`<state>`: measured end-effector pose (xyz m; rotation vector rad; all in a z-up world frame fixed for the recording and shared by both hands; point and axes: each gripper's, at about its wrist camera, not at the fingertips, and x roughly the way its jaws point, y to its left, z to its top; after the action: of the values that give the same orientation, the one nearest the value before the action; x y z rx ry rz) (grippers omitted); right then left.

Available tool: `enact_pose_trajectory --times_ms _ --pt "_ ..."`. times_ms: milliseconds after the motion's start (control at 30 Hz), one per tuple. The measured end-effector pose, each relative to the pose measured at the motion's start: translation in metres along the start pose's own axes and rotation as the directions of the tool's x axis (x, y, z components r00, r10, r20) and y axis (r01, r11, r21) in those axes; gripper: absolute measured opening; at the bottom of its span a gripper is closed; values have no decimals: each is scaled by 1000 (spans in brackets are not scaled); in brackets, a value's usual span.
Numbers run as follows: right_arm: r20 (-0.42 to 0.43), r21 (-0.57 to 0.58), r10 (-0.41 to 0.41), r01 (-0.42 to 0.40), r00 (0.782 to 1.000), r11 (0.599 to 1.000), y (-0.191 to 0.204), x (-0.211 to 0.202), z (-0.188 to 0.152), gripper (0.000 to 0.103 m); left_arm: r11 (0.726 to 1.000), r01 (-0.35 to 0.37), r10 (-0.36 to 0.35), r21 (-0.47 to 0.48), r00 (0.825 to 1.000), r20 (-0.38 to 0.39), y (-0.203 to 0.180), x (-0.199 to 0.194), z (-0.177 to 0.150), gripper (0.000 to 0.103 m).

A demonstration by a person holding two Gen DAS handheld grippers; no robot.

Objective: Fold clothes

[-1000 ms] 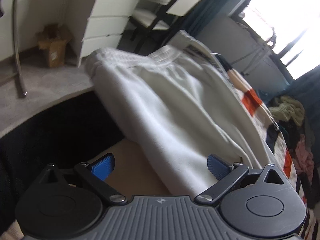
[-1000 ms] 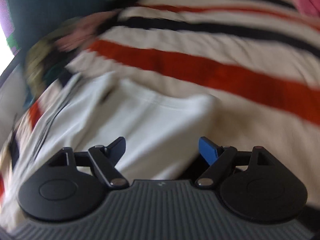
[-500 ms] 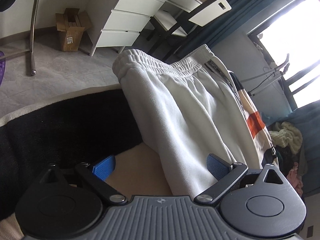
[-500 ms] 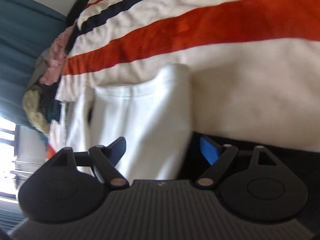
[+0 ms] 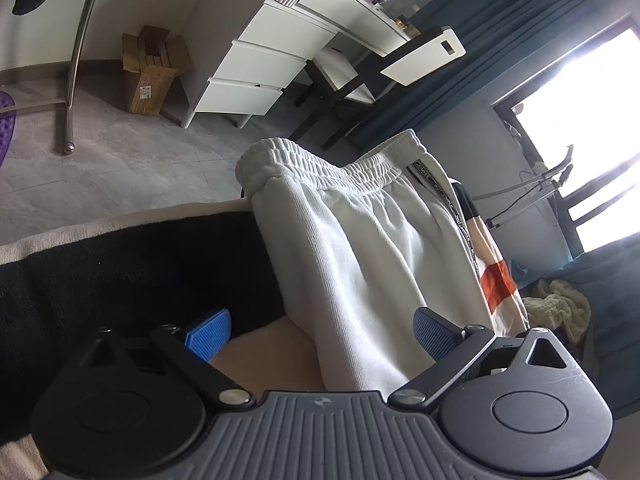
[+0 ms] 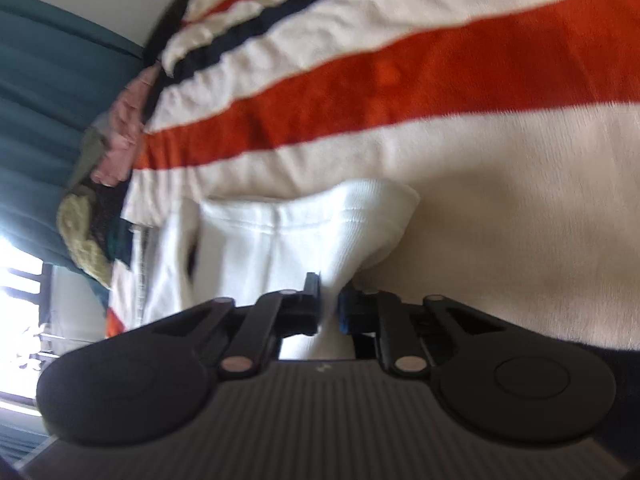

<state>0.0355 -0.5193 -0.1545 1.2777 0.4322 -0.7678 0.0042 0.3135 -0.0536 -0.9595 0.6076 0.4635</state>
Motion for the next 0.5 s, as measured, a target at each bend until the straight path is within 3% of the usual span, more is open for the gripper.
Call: enact_pose_trajectory --times_ms 200,500 --pt "23 5 119 -119 993 993 0 -17 14 8 996 30 -31 -90 999 -9 16 -8 4 99" --pt "-15 29 140 -139 990 990 -1 -17 24 8 973 74 -81 -217 996 -25 43 -2 8 94"
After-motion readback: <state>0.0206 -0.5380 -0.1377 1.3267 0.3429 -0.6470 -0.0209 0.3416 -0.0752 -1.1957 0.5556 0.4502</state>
